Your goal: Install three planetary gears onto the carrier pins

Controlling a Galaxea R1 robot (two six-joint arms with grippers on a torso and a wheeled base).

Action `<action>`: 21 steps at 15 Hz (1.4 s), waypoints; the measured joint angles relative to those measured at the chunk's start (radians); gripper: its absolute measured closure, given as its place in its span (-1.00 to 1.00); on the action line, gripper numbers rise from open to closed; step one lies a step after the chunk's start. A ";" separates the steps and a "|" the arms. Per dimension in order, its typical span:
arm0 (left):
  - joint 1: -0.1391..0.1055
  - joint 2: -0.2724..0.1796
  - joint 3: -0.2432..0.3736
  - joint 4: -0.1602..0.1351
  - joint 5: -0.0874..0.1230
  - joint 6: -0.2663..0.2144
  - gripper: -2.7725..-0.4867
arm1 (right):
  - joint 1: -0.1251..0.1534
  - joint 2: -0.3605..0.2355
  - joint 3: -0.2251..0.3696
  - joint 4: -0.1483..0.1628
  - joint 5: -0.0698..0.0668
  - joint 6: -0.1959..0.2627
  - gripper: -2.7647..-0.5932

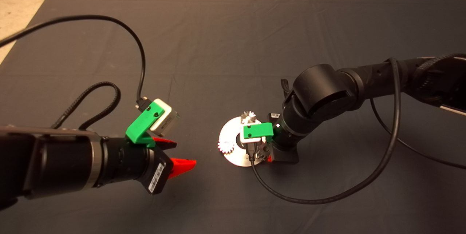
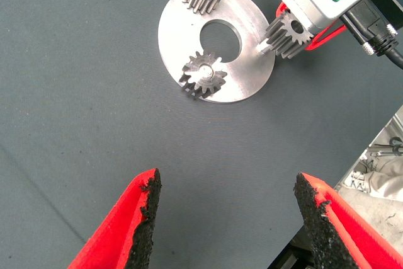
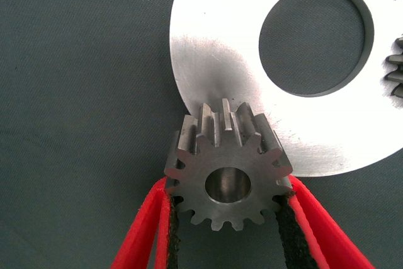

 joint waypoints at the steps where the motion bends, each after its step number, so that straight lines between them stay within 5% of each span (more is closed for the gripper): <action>1: 0.000 0.000 0.000 0.000 0.000 0.000 0.15 | 0.000 -0.002 -0.001 0.000 0.002 -0.003 0.72; 6: 0.000 0.000 0.000 0.000 0.000 0.000 0.15 | 0.002 -0.005 -0.008 0.000 0.003 -0.020 0.72; 13: 0.000 0.029 0.000 0.000 -0.001 0.000 0.15 | 0.002 -0.001 -0.018 -0.015 -0.014 -0.028 0.72; 21: 0.000 0.042 0.000 0.000 -0.001 0.000 0.15 | 0.005 0.060 -0.035 -0.025 -0.061 -0.031 0.72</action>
